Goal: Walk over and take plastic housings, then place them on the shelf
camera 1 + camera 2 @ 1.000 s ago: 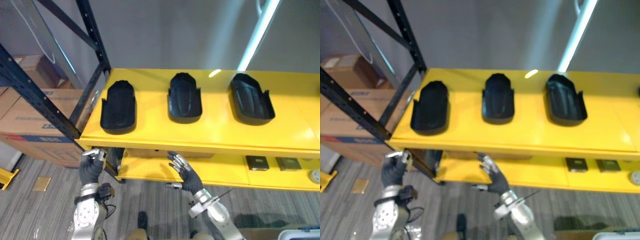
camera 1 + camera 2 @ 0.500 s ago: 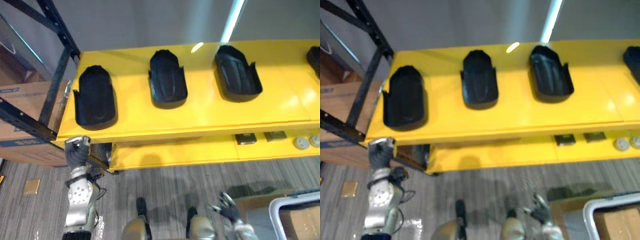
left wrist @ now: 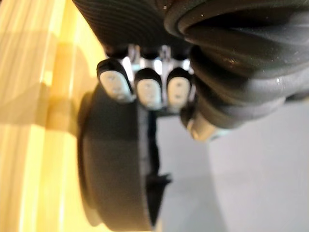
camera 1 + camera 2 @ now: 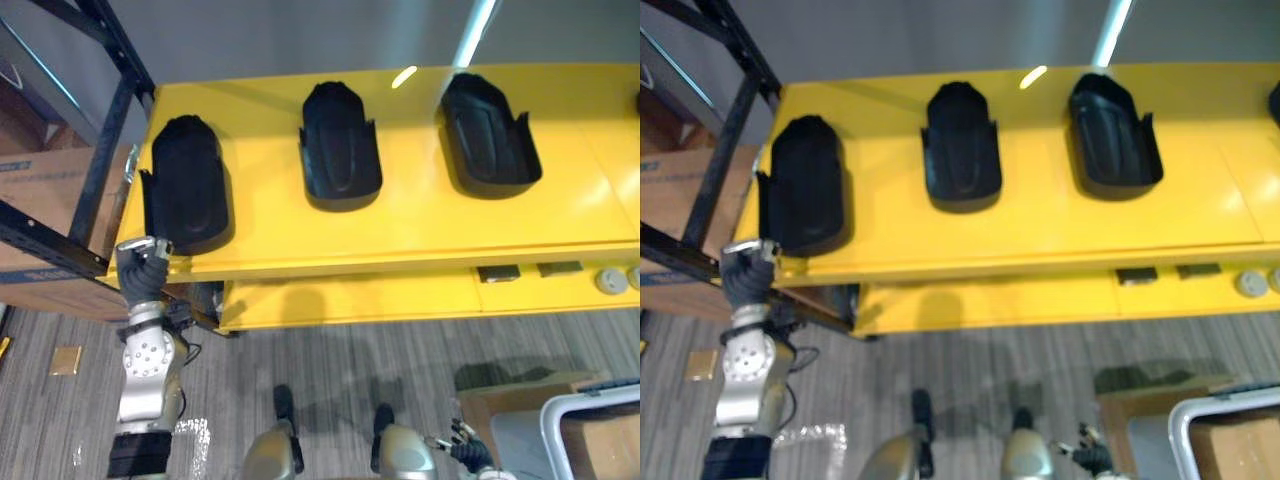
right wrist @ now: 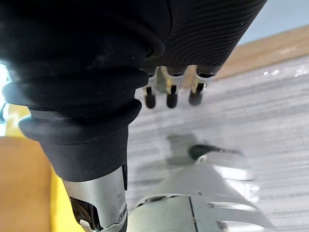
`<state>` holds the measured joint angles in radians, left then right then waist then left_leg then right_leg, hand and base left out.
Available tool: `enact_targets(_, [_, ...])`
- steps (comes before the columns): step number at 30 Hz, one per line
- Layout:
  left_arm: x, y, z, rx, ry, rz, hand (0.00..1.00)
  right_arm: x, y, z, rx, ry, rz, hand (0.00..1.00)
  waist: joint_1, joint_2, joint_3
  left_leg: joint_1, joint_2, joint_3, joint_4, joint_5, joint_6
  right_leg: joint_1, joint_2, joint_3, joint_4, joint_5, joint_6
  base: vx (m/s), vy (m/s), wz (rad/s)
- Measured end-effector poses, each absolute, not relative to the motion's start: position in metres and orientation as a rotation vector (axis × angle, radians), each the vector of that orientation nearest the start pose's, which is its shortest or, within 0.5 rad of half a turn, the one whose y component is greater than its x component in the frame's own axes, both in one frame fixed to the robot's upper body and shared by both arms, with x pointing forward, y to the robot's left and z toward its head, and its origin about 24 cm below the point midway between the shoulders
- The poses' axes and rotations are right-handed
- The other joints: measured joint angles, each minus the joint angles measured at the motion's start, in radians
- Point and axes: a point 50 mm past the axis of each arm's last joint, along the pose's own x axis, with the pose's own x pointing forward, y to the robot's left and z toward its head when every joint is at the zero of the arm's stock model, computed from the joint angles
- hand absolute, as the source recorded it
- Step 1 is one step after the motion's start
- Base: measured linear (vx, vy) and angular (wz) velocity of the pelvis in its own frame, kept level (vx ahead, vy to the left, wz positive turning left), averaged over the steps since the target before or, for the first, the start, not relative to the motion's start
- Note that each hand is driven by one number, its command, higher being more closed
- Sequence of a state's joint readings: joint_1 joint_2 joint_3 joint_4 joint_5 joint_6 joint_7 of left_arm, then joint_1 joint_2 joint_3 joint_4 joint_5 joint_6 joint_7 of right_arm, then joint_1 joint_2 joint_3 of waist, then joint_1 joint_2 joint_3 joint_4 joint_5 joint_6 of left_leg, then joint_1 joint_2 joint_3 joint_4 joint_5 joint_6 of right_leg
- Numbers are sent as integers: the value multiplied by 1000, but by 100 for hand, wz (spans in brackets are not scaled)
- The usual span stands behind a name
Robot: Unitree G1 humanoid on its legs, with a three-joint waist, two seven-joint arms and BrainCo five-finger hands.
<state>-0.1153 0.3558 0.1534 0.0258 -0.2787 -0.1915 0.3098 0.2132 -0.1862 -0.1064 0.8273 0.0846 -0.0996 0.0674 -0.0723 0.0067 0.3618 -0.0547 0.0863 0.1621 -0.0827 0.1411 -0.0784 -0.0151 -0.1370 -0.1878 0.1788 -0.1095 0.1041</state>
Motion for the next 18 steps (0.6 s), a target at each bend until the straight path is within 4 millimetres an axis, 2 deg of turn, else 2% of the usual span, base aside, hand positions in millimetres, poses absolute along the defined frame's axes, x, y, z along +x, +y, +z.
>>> enact_targets(5, [278, 264, 122, 26, -343, 412, 100, 93, -236, -138, -9, 915, -213, 0, 0, -8, 9, 1, 0, 10, 0, 0, 0, -2, 0, 8, -1, 4, 0, 18, 4, -4])
enact_targets(12, [282, 269, 122, 36, -337, 418, 100, 94, -236, -138, -4, 912, -222, 0, 1, -11, 11, 1, 5, 25, 0, -6, 0, -10, 5, 24, -1, 3, -2, -3, 5, -6])
enact_targets(18, [293, 284, 139, 38, -375, 470, 100, 95, -235, -138, 0, 908, -223, 0, -2, -26, 36, 0, 9, 41, 0, -7, -1, -22, 9, 41, 1, 6, -3, -1, 4, -6])
